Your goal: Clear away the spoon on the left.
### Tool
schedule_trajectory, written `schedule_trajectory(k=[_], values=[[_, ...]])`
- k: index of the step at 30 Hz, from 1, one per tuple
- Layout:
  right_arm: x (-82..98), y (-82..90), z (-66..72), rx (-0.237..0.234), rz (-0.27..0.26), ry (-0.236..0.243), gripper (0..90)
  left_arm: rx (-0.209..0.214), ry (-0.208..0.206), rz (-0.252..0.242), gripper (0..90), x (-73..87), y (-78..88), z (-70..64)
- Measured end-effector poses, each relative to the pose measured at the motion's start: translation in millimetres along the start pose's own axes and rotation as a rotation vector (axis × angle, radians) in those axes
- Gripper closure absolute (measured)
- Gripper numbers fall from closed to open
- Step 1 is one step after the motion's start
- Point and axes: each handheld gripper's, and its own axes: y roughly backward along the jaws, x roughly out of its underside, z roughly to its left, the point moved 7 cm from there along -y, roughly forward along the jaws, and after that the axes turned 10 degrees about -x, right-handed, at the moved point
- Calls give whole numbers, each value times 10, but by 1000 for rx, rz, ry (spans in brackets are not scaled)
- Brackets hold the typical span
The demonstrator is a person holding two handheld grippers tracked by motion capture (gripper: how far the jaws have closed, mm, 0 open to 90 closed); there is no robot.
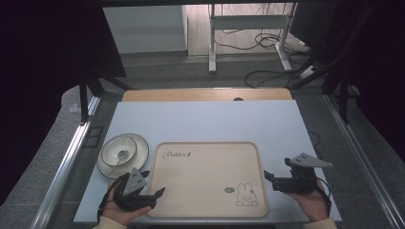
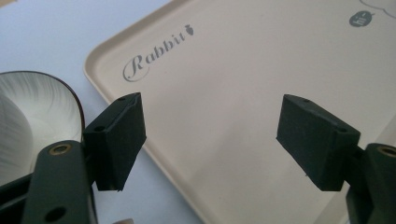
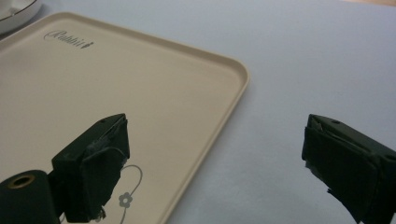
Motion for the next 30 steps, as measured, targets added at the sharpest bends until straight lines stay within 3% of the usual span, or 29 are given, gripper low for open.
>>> schedule_trajectory(k=[6,23,26,30], values=[[-11,10,65,-8,-4,46,94,-2,10,-10,235,-16,6,7],[-8,5,79,-10,11,33,108,-5,3,-34,250,-57,42,10],[6,1,108,-17,13,37,108,-9,33,-54,254,-77,82,27],[46,-16,91,-18,35,41,108,-14,27,-55,252,-76,88,40]])
